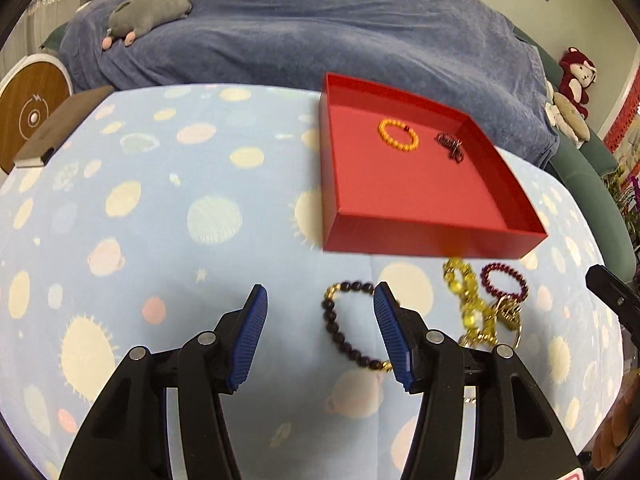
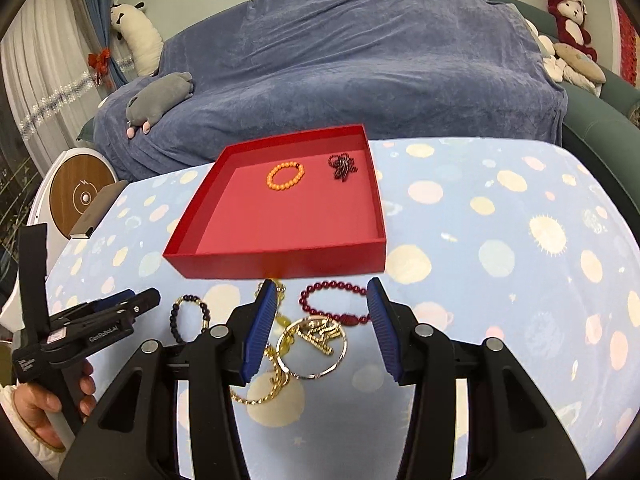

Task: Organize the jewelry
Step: 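Withdraw both tools from the box back over the remaining jewelry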

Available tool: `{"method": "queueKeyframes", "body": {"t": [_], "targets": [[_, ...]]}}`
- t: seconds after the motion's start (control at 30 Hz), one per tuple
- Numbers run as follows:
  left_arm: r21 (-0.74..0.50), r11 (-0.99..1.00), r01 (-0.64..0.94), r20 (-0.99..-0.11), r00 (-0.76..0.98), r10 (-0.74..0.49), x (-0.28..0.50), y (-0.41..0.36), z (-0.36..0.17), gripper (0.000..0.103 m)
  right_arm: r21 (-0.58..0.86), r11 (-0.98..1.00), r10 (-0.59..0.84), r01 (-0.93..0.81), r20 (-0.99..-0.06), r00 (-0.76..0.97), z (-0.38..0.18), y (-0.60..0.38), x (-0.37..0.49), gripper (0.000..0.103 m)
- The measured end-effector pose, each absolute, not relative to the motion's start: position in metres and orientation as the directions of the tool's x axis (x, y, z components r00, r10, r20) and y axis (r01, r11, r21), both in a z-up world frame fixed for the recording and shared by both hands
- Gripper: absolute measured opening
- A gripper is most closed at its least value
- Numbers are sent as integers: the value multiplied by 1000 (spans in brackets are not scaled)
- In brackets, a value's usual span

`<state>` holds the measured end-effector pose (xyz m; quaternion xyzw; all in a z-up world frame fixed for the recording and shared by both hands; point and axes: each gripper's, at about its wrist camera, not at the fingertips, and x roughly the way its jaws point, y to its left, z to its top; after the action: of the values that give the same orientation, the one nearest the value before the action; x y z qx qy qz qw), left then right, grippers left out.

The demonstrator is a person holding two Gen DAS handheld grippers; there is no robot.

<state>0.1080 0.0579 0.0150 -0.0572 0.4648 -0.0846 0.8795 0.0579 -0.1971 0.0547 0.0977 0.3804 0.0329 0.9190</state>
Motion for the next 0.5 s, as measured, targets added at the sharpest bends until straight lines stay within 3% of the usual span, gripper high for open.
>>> {"method": "queueKeyframes", "body": {"t": [0.2,0.5], "targets": [[-110,986,129,-803,573,-165,100,60,0,53,169,985,137,-14,-741,657,29,-183,52,45],[-99,982,163,-808,563,-175,108,45,-17,52,171,984,160,-42,-772,615,5,-169,52,45]]}}
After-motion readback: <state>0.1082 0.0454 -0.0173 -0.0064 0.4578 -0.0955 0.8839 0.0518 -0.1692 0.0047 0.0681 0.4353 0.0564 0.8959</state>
